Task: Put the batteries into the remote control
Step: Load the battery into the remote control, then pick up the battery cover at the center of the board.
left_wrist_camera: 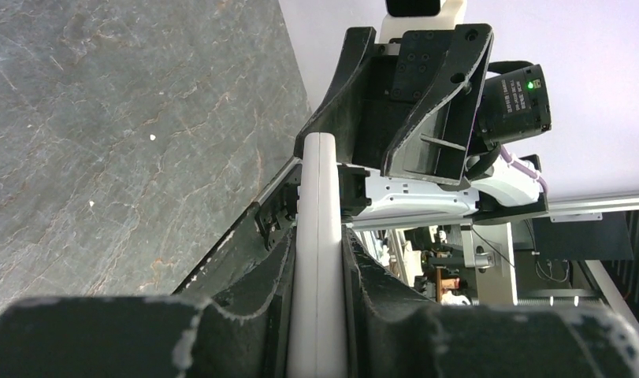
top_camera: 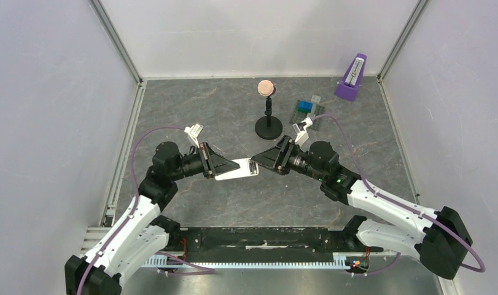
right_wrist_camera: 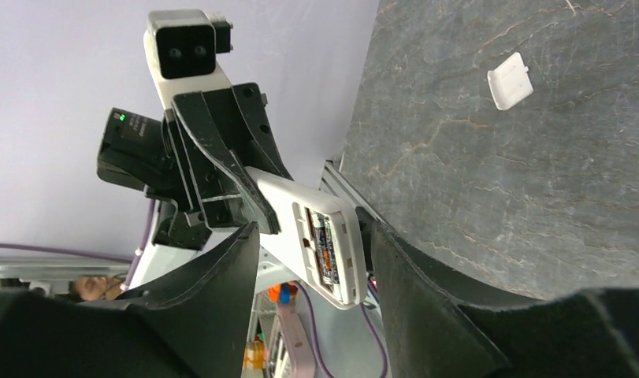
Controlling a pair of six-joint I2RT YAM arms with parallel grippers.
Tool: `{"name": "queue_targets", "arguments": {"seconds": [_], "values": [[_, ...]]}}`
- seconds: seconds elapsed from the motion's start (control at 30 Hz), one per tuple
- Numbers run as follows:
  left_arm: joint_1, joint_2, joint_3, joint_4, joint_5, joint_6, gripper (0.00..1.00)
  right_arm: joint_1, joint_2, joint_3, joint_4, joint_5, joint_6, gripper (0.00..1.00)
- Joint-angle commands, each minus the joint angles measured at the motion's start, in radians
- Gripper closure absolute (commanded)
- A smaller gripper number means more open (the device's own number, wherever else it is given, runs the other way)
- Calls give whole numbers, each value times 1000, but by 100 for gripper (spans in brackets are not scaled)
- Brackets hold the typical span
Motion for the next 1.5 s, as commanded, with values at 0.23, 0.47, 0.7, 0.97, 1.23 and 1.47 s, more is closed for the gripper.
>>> {"name": "queue_targets", "arguments": {"seconds": [0.23, 0.47, 0.7, 0.97, 1.23, 1.47], "values": [[-1, -15, 14, 47, 129, 88, 98, -9, 5, 99, -132, -111, -296, 42], [4, -32, 63, -128, 52, 238, 98, -9, 9, 143, -215, -78, -353, 41], [20, -25, 225, -636, -458, 435, 98, -8, 93, 214, -322, 34, -444, 39], [21, -113, 354, -955, -1001, 416, 98, 133, 415, 454, -441, 229, -628, 43], [21, -226, 475, -1101, -1194, 384, 98, 290, 853, 880, -581, 465, -808, 57], [20, -285, 532, -1165, -1298, 350, 98, 362, 1092, 1129, -656, 538, -912, 53]]}}
